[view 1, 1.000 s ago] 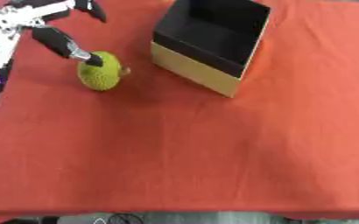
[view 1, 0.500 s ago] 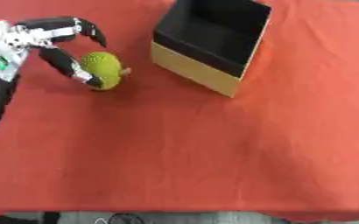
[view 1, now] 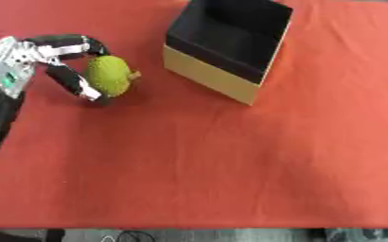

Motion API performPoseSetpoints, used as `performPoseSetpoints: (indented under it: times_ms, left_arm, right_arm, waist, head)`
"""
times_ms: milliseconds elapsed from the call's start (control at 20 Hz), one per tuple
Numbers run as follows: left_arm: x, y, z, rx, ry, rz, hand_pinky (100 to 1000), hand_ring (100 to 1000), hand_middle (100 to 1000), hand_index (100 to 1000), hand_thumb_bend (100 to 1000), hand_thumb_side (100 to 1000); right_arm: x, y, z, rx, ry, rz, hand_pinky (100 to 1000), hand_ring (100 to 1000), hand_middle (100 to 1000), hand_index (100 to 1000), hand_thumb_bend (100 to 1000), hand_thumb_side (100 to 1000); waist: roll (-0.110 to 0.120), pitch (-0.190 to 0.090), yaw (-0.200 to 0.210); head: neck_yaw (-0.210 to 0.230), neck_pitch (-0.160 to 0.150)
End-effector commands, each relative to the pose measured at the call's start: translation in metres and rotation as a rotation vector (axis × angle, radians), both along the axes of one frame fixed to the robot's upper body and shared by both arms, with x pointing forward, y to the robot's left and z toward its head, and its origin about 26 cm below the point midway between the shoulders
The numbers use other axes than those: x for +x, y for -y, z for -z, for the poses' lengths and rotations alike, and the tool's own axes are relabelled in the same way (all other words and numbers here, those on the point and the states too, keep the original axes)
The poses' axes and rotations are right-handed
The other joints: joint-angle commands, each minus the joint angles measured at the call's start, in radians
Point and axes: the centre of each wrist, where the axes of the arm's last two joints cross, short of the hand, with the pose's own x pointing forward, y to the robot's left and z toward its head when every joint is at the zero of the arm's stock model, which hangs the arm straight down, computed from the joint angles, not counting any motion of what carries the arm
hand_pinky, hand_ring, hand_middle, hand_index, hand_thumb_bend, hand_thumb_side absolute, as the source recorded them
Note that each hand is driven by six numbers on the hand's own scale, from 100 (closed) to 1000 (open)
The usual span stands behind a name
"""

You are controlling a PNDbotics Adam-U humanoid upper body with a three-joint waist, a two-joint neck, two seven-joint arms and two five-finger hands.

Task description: Pick up objects on the table and place them in the box.

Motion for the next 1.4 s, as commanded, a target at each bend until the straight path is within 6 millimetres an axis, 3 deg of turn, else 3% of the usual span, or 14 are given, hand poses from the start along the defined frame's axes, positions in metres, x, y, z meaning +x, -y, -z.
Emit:
performPoseSetpoints:
  times_ms: [50,150,200,250,300,400,450,500,750,1050,1400]
  left_arm:
    - [0.000,-0.002,-0.010,0.270,-0.076,0.376,861,781,717,769,599,426]
    - [0.000,-0.002,-0.013,0.240,-0.065,0.385,822,734,667,735,473,370]
    - [-0.001,-0.002,-0.014,0.228,-0.059,0.388,819,730,663,732,463,363]
    - [-0.001,-0.002,-0.016,0.214,-0.052,0.392,788,692,626,703,372,340]
    - [-0.001,-0.002,-0.018,0.199,-0.044,0.395,785,688,623,700,360,336]
    - [-0.002,-0.004,-0.023,0.177,-0.027,0.399,751,652,601,679,244,264]
    - [-0.002,-0.005,-0.027,0.167,-0.018,0.400,721,622,580,658,219,152]
    - [-0.003,-0.008,-0.031,0.155,-0.004,0.397,671,577,537,613,240,100]
    - [-0.008,-0.029,-0.071,0.017,0.116,0.350,498,363,362,428,493,100]
    - [-0.015,-0.021,-0.100,-0.091,0.227,0.322,459,310,348,415,646,100]
    - [-0.029,0.010,-0.140,-0.221,0.453,0.395,424,265,339,409,749,100]
  right_arm:
    - [-0.004,0.001,-0.008,-0.002,0.030,0.003,764,725,583,779,100,649]
    - [-0.004,0.001,-0.008,0.000,0.028,0.005,764,725,583,779,100,649]
    - [-0.004,0.001,-0.008,0.001,0.026,0.006,764,725,582,779,100,649]
    - [-0.004,0.001,-0.008,0.002,0.025,0.007,764,725,582,779,100,649]
    - [-0.004,0.001,-0.007,0.003,0.024,0.009,764,725,582,779,100,649]
    - [-0.004,0.001,-0.007,0.005,0.020,0.012,764,725,582,779,100,649]
    - [-0.004,0.001,-0.006,0.005,0.019,0.014,764,725,582,779,100,649]
    - [-0.004,0.002,-0.006,0.006,0.018,0.015,764,725,582,779,100,650]
    - [-0.004,0.002,-0.006,0.011,0.017,0.020,764,725,582,779,100,650]
    - [-0.004,0.002,-0.006,0.013,0.019,0.020,764,725,581,779,100,650]
    - [-0.004,0.001,-0.007,0.015,0.024,0.014,764,724,581,779,100,651]
  waist:
    - [0.001,-0.020,-0.001]
    - [0.000,-0.019,0.000]
    - [0.000,-0.019,0.000]
    - [0.000,-0.019,0.000]
    - [0.000,-0.019,0.000]
    - [0.000,-0.019,0.001]
    - [0.000,-0.020,0.001]
    - [0.000,-0.020,0.002]
    - [-0.003,-0.023,0.005]
    - [-0.003,-0.022,0.002]
    - [-0.003,-0.022,-0.005]
  head:
    - [0.000,0.005]
    - [0.000,0.005]
    - [0.000,0.005]
    - [0.000,0.005]
    - [-0.001,0.005]
    - [-0.002,0.005]
    - [-0.002,0.005]
    - [-0.002,0.005]
    - [-0.006,0.005]
    - [-0.006,0.005]
    - [0.002,0.005]
